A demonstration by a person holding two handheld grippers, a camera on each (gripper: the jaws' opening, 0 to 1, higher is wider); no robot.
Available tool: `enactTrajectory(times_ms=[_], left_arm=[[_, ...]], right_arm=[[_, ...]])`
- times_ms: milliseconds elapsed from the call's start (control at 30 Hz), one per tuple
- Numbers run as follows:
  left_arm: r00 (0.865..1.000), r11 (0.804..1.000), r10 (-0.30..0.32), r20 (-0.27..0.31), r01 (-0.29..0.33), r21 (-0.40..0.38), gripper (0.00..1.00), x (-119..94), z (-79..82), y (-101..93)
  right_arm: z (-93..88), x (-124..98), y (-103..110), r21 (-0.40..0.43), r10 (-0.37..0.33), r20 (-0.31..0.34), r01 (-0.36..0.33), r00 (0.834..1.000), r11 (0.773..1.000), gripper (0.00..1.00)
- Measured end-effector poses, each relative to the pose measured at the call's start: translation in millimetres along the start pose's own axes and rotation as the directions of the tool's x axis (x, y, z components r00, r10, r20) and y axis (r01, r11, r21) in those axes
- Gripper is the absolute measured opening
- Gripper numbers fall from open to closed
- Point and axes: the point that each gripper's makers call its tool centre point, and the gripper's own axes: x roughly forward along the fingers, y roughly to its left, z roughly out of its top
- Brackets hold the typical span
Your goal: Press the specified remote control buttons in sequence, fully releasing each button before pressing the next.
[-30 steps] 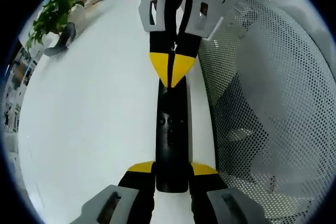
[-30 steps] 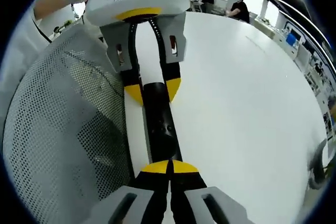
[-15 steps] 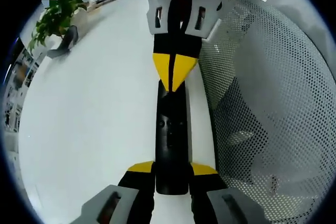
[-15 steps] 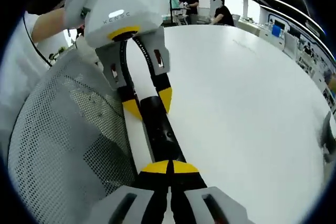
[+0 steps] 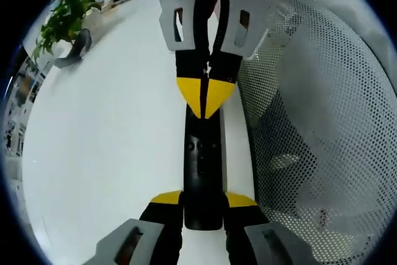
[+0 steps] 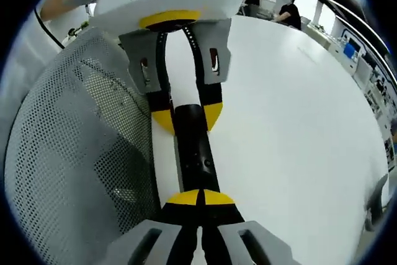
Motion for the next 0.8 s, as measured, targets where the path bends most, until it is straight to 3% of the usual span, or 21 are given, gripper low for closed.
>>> enactTrajectory(times_ms=[133, 200, 300, 500, 800], left_arm=[[1.000, 1.000, -0.002, 0.003, 0.002, 0.000, 0.24, 0.0, 0.3, -0.1], [1.000, 1.000, -0.001, 0.001, 0.001, 0.002, 0.24, -0.1, 0.3, -0.2], [1.000, 1.000, 0.001, 0.004, -0.001, -0.001, 0.24, -0.1, 0.2, -0.3], [1.000, 1.000, 0.004, 0.013, -0.004, -0.005, 0.24, -0.4, 0.2, -0.5], [1.000, 1.000, 0.007, 0.005, -0.007, -0.008, 0.24, -0.5, 0.3, -0.4]], right_arm=[[0.0, -1.5, -0.9, 0.059, -0.031, 0.071, 0.027, 0.997, 0.998, 0.00], [0.7, -2.6, -1.7, 0.142, -0.030, 0.123, 0.012, 0.992, 0.990, 0.00], [0.2, -4.7, -2.4, 0.185, -0.020, 0.152, -0.009, 0.988, 0.983, 0.00], [9.5, -2.6, -3.0, 0.096, -0.025, 0.138, 0.012, 0.990, 0.995, 0.00], [7.7, 4.3, -3.1, -0.010, 0.001, 0.047, -0.001, 0.999, 1.000, 0.00]])
